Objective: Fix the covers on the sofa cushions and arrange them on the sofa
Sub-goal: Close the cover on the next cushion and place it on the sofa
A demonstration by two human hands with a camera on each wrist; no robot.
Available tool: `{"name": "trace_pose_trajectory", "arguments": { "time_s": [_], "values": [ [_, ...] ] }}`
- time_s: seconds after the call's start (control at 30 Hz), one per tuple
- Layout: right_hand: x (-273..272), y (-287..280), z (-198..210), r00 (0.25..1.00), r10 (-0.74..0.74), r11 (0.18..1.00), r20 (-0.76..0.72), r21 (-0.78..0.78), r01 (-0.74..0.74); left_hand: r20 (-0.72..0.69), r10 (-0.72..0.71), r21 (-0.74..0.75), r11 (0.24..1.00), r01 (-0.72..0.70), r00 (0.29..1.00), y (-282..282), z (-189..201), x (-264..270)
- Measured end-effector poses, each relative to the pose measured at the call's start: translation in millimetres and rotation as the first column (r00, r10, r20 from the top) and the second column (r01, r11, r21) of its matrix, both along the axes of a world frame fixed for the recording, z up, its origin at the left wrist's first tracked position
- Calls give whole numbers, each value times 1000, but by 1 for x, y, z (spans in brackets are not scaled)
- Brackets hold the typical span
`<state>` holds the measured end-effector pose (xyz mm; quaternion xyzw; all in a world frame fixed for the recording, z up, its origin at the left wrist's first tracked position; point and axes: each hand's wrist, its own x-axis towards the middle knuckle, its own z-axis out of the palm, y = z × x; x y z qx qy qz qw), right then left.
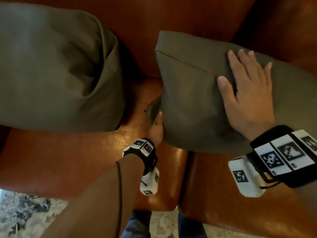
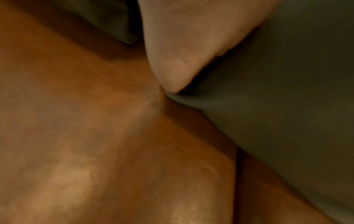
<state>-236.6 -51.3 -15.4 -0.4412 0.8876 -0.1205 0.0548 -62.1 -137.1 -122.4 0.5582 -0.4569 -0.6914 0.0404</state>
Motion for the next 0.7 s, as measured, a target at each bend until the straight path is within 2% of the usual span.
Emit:
{"name": "trace_pose_trajectory", "arguments": {
  "time_s": [0.07,0.1,0.17,0.2,0.23,0.27,0.33,0.4,0.47,0.53,0.6,0.7],
  "values": [
    [1,-1,-2,1000,-5,1000,-1,-9,5,45,-28,-29,999,29,999,-3,-6,3],
    [1,-1,-2,1000,-10,1000,1,-15,10,97,-30,-101,994,40,995,-6,-10,3],
    [0,-2,-3,1000,-18,999,-2,-29,18,88,4,-198,980,13,996,-18,-11,-3],
    [-1,-2,-3,1000,-21,999,-5,-32,21,102,-29,-235,971,52,994,-24,-17,-7],
    [-1,-2,-3,1000,-22,999,-7,-34,22,163,-132,-269,947,173,978,-27,-22,-11],
    [0,-2,-3,1000,-23,999,-5,-36,23,271,-252,-269,907,324,929,-27,-25,-16],
    [0,-2,-3,1000,-26,999,2,-44,26,470,-389,-322,760,565,792,-25,-41,-11],
    [0,-2,-2,1000,-25,998,5,-49,25,565,-503,-291,621,728,655,-23,-66,4],
    [1,-2,-3,1000,-24,998,3,-52,24,662,-587,-295,368,882,466,-25,-82,21],
    [1,-2,-4,1000,-23,998,-1,-55,23,769,-565,-272,134,953,298,-30,-87,33],
    [2,-3,-5,1000,-23,998,-4,-59,22,821,-534,-215,39,976,202,-36,-82,39],
    [4,-4,-5,999,-28,997,-16,-67,27,813,-551,-202,37,979,188,-27,-66,44]
  ]
}}
